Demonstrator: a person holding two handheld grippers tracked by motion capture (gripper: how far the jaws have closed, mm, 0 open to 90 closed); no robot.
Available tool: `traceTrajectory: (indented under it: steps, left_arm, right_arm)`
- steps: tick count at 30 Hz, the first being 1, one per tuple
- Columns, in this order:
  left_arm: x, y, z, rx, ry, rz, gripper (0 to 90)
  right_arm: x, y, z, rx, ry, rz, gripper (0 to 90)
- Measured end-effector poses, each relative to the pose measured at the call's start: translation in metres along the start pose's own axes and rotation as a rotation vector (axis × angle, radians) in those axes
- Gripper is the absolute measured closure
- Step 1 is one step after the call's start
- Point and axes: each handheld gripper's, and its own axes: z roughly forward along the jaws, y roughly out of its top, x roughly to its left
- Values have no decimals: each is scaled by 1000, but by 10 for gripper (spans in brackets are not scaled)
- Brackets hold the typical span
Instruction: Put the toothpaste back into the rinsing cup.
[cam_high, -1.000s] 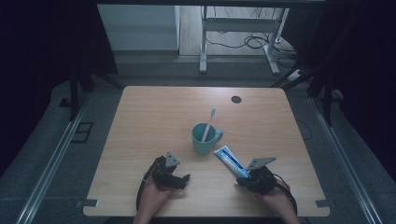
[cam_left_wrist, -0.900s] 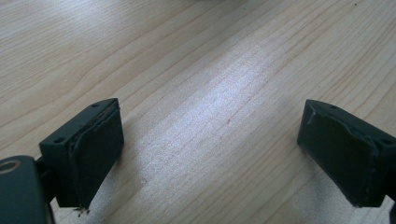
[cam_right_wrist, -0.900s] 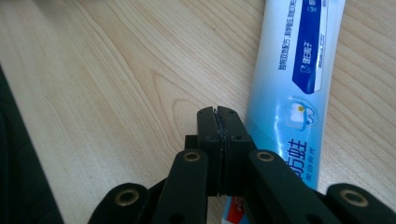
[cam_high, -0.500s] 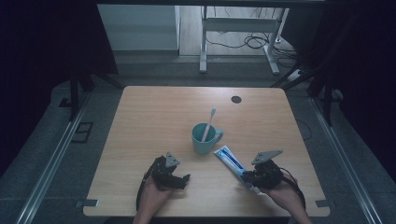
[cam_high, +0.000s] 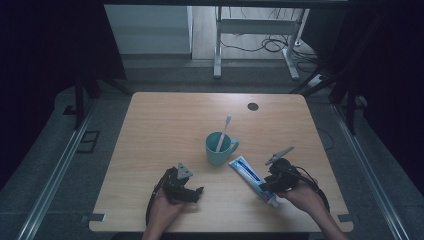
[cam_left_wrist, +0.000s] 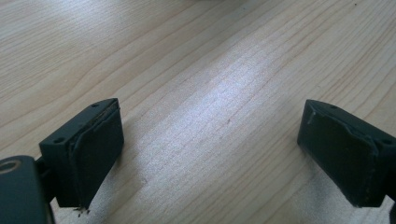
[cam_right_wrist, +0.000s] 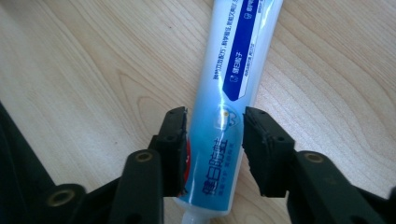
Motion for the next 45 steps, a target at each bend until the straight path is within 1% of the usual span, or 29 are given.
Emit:
traceTrajectory:
  steps: [1,2,3,8,12,17,21,23,25,26,27,28,29,30,31,33,37,40,43,44,45]
  left_arm:
    - [0,0,0,0,0,0,72]
    - [0,0,0,0,0,0,72]
    - [0,0,0,0,0,0,72]
    - [0,0,0,0,0,-2,72]
    - [0,0,0,1,-1,-1,72]
    - [0,0,0,0,-1,-2,72]
    - [0,0,0,0,0,-3,72]
    - [0,0,0,0,0,-3,72]
    - [0,0,0,0,0,-3,72]
    - [0,0,0,0,0,-3,72]
    - [0,0,0,0,0,-3,72]
    - [0,0,0,0,0,-3,72]
    - [0,0,0,0,0,-3,72]
    - [0,0,0,0,0,-3,72]
    - [0,0,0,0,0,-3,72]
    - [0,0,0,0,0,-3,72]
    - [0,0,0,0,0,-2,72]
    - [0,0,0,0,0,-3,72]
    - [0,0,0,0,0,-3,72]
    - [0,0,0,0,0,-2,72]
    - [0,0,0,0,0,-3,72]
  right_arm:
    - [0,3,1,17,-3,2,568]
    - [0,3,1,17,-3,2,568]
    - [0,8,4,44,-13,2,541]
    - [3,20,12,111,-24,-13,507]
    - [2,29,20,170,-41,-2,491]
    - [2,37,31,237,-46,9,472]
    - [1,43,38,277,-57,18,456]
    - [2,46,42,295,-70,26,451]
    - [1,49,45,312,-78,18,450]
    - [2,51,47,317,-84,26,448]
    - [1,52,48,329,-84,21,444]
    - [1,53,51,332,-85,34,443]
    - [0,54,53,343,-87,30,442]
    - [1,56,55,351,-90,39,441]
    - [0,57,56,361,-90,33,441]
    - [0,58,60,375,-93,38,443]
    - [0,60,65,390,-98,41,454]
    - [-1,60,64,390,-92,44,488]
    - [-3,59,62,382,-78,42,556]
    - [-4,59,61,377,-68,53,588]
    - [-5,59,59,374,-59,52,621]
